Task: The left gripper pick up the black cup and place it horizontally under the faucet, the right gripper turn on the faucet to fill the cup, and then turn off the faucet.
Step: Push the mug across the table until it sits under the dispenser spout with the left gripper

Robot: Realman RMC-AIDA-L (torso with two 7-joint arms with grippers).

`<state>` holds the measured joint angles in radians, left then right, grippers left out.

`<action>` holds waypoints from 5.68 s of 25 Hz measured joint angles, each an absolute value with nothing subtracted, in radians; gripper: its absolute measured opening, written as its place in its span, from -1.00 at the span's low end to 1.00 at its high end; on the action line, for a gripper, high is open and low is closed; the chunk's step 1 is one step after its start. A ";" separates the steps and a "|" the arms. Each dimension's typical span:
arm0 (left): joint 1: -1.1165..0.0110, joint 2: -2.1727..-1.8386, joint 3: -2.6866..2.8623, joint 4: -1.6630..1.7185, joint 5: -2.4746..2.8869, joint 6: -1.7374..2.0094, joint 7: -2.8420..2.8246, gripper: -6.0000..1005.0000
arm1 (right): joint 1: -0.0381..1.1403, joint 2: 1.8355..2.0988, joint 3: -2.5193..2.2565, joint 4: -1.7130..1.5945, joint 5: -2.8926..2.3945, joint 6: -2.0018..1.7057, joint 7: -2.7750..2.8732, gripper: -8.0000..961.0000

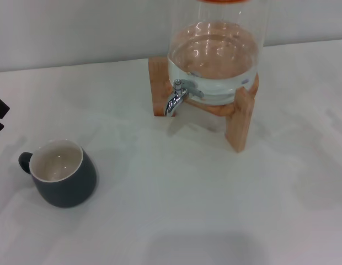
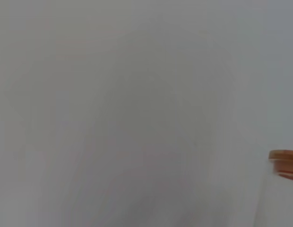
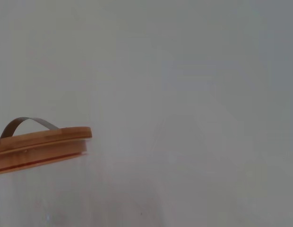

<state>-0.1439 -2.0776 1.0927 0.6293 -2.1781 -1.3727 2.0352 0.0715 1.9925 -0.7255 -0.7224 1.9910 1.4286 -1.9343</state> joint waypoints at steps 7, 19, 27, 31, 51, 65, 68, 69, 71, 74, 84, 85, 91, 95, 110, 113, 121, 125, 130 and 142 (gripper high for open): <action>-0.133 -2.079 1.090 0.629 -2.178 -1.371 2.038 0.73 | 0.071 1.991 -0.726 -0.723 1.993 1.431 -1.934 0.45; -0.120 -2.082 1.089 0.532 -2.206 -1.426 2.233 0.73 | 0.077 1.989 -0.720 -0.723 1.994 1.425 -1.934 0.45; -0.117 -2.083 1.088 0.312 -2.374 -1.546 2.424 0.73 | 0.081 1.986 -0.712 -0.725 1.991 1.424 -1.934 0.45; -0.117 -2.083 1.087 0.249 -2.406 -1.554 2.462 0.73 | 0.084 1.983 -0.712 -0.726 1.991 1.423 -1.933 0.45; -0.107 -2.069 1.092 0.163 -2.377 -1.513 2.489 0.73 | 0.089 1.982 -0.712 -0.722 1.991 1.422 -1.920 0.45; -0.137 -2.074 1.096 0.168 -2.350 -1.334 2.489 0.72 | 0.084 1.988 -0.712 -0.723 1.991 1.425 -1.919 0.45; -0.145 -2.073 1.097 0.170 -2.335 -1.314 2.488 0.72 | 0.078 1.990 -0.712 -0.723 1.991 1.427 -1.919 0.45; -0.150 -2.072 1.097 0.172 -2.327 -1.306 2.487 0.72 | 0.076 1.991 -0.712 -0.723 1.991 1.429 -1.919 0.45; -0.154 -2.072 1.097 0.172 -2.323 -1.299 2.484 0.72 | 0.072 1.993 -0.712 -0.723 1.991 1.430 -1.919 0.45; -0.158 -2.070 1.097 0.173 -2.322 -1.293 2.482 0.72 | 0.068 1.997 -0.712 -0.723 1.991 1.434 -1.919 0.45; -0.184 -2.069 1.097 0.175 -2.322 -1.246 2.482 0.72 | 0.066 1.997 -0.712 -0.723 1.991 1.440 -1.919 0.44; -0.187 -2.069 1.097 0.175 -2.322 -1.240 2.482 0.72 | 0.066 1.997 -0.712 -0.723 1.991 1.440 -1.919 0.44; -0.213 -2.069 1.098 0.175 -2.315 -1.207 2.482 0.72 | 0.066 1.997 -0.712 -0.723 1.994 1.440 -1.919 0.44; -0.241 -2.069 1.098 0.175 -2.297 -1.172 2.482 0.72 | 0.065 1.997 -0.712 -0.723 1.996 1.440 -1.919 0.44; -0.288 -2.074 1.098 0.189 -2.231 -1.100 2.482 0.72 | 0.058 1.999 -0.712 -0.723 2.000 1.440 -1.919 0.44; -0.288 -2.074 1.098 0.189 -2.231 -1.100 2.482 0.72 | 0.058 1.999 -0.712 -0.722 2.000 1.440 -1.919 0.44; -0.287 -2.074 1.097 0.189 -2.230 -1.107 2.488 0.72 | 0.061 1.999 -0.700 -0.722 2.000 1.441 -1.919 0.44; -0.284 -2.074 1.096 0.190 -2.230 -1.112 2.486 0.72 | 0.060 1.999 -0.700 -0.722 2.000 1.442 -1.919 0.44; -0.277 -2.074 1.094 0.204 -2.230 -1.113 2.486 0.72 | 0.062 1.999 -0.701 -0.723 2.000 1.442 -1.919 0.44; -0.271 -2.076 1.092 0.213 -2.232 -1.104 2.482 0.72 | 0.064 1.999 -0.701 -0.722 2.000 1.442 -1.919 0.44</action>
